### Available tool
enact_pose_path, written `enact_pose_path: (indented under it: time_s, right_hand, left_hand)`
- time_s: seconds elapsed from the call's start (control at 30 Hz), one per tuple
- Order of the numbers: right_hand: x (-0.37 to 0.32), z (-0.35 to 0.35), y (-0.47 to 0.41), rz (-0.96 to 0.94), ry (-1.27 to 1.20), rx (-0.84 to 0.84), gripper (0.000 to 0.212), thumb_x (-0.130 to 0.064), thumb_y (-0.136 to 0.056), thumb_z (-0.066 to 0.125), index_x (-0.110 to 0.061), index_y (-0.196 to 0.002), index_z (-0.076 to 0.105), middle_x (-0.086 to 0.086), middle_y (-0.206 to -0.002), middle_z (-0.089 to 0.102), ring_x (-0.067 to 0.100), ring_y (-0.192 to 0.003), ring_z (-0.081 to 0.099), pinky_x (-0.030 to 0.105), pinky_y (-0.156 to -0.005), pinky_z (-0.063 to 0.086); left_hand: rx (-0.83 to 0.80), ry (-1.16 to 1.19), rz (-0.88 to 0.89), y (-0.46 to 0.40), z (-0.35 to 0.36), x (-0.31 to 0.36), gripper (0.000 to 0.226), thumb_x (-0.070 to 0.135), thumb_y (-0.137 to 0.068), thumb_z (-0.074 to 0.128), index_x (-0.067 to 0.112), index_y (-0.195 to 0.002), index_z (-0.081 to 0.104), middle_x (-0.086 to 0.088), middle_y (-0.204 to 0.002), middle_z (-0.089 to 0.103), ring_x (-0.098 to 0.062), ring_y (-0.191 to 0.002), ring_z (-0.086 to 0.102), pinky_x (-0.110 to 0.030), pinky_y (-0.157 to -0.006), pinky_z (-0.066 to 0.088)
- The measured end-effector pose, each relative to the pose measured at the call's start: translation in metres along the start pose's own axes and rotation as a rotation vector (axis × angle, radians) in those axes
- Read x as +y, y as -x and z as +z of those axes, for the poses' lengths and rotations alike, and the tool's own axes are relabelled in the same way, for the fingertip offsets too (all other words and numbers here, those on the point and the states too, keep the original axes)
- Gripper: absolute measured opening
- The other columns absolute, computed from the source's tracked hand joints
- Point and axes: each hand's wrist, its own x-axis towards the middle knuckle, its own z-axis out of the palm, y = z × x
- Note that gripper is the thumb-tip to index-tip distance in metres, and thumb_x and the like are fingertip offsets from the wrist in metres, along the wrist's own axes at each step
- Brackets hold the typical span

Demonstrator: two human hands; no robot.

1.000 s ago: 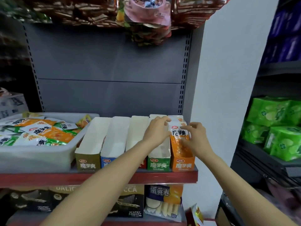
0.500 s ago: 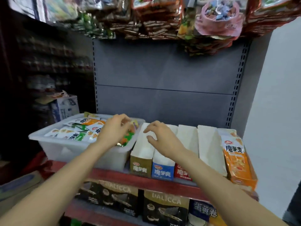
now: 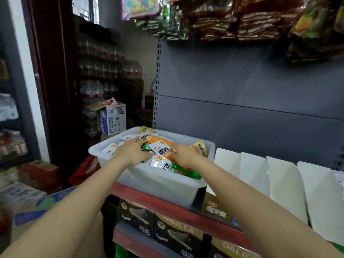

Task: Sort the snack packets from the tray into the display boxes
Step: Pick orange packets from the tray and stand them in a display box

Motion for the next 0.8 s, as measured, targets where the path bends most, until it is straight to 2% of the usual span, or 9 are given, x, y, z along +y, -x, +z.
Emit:
enact_pose_path:
  time_s: [0.1,0.27,0.37,0.43,0.53,0.6,0.7,0.73,0.8]
  right_hand:
    - [0.002,0.004,-0.008,0.049,-0.005,-0.004,0.041,-0.021,-0.096,0.048,-0.007,-0.135,0.043,0.015,-0.135,0.051,0.03,-0.12,0.05,0.034,-0.097,0.039]
    - [0.006,0.002,-0.015,0.109,-0.115,0.19,0.033,-0.018,-0.08,0.071,-0.007,-0.108,0.058,0.013,-0.11,0.063,0.028,-0.103,0.058,0.032,-0.078,0.045]
    - [0.009,0.001,-0.016,0.1,-0.184,0.36,0.02,-0.007,-0.084,0.061,-0.009,-0.104,0.057,0.012,-0.109,0.061,0.029,-0.098,0.058,0.035,-0.076,0.047]
    - [0.01,-0.002,-0.01,0.064,-0.264,0.443,0.017,-0.006,-0.087,0.053,-0.011,-0.103,0.057,0.008,-0.107,0.062,0.023,-0.092,0.056,0.035,-0.074,0.047]
    - [0.011,-0.01,0.0,0.037,-0.435,0.544,0.016,-0.008,-0.088,0.055,-0.014,-0.102,0.059,0.002,-0.103,0.064,0.016,-0.086,0.054,0.026,-0.068,0.038]
    - [0.012,-0.016,0.01,0.039,-0.622,0.602,0.014,-0.011,-0.088,0.059,-0.016,-0.102,0.059,-0.001,-0.102,0.066,0.016,-0.087,0.059,0.028,-0.068,0.044]
    - [0.018,-0.023,0.027,0.039,-0.864,0.61,0.012,-0.01,-0.087,0.063,-0.017,-0.096,0.059,0.001,-0.098,0.067,0.019,-0.087,0.063,0.038,-0.079,0.053]
    - [0.021,-0.025,0.033,0.039,-0.912,0.602,0.012,-0.01,-0.087,0.064,-0.018,-0.095,0.059,0.001,-0.096,0.067,0.02,-0.086,0.063,0.039,-0.08,0.053]
    - [0.027,-0.027,0.048,0.024,-0.975,0.593,0.013,-0.009,-0.087,0.063,-0.018,-0.095,0.059,0.001,-0.094,0.067,0.019,-0.084,0.063,0.034,-0.075,0.053]
  left_hand:
    - [-0.069,-0.032,-0.005,-0.003,-0.001,-0.003,0.072,0.053,-0.082,0.055,0.034,-0.146,0.027,0.008,-0.158,0.013,-0.027,-0.141,0.022,-0.046,-0.11,0.029]
    - [-0.063,0.005,-0.012,-0.004,-0.001,-0.001,0.075,0.053,-0.08,0.06,0.031,-0.145,0.03,0.002,-0.152,0.03,-0.027,-0.133,0.036,-0.043,-0.104,0.037]
    - [-0.051,0.012,-0.014,-0.002,-0.002,-0.001,0.073,0.053,-0.08,0.06,0.032,-0.144,0.031,0.001,-0.15,0.035,-0.027,-0.132,0.038,-0.043,-0.103,0.038]
    - [-0.037,0.021,-0.007,0.001,-0.001,-0.001,0.073,0.054,-0.081,0.06,0.031,-0.144,0.032,0.001,-0.149,0.036,-0.027,-0.132,0.038,-0.043,-0.103,0.039]
    - [0.01,0.052,0.009,0.005,-0.003,-0.001,0.069,0.052,-0.081,0.062,0.03,-0.141,0.039,0.002,-0.148,0.038,-0.026,-0.132,0.037,-0.043,-0.103,0.038]
    - [0.136,0.081,0.033,0.01,-0.002,0.001,0.056,0.042,-0.084,0.062,0.028,-0.136,0.046,0.001,-0.144,0.043,-0.024,-0.131,0.038,-0.039,-0.1,0.039]
    - [0.369,0.375,0.094,0.022,0.004,0.018,0.035,0.025,-0.091,0.057,0.022,-0.125,0.058,-0.002,-0.131,0.057,-0.022,-0.116,0.051,-0.03,-0.09,0.041]
    - [0.379,0.521,0.145,0.028,0.005,0.029,0.031,0.021,-0.093,0.055,0.018,-0.123,0.059,-0.002,-0.127,0.059,-0.018,-0.111,0.054,-0.023,-0.086,0.04]
    - [0.299,0.714,0.259,0.041,0.003,0.058,0.03,0.019,-0.094,0.053,0.014,-0.124,0.058,0.001,-0.118,0.062,-0.009,-0.1,0.056,-0.013,-0.079,0.037]
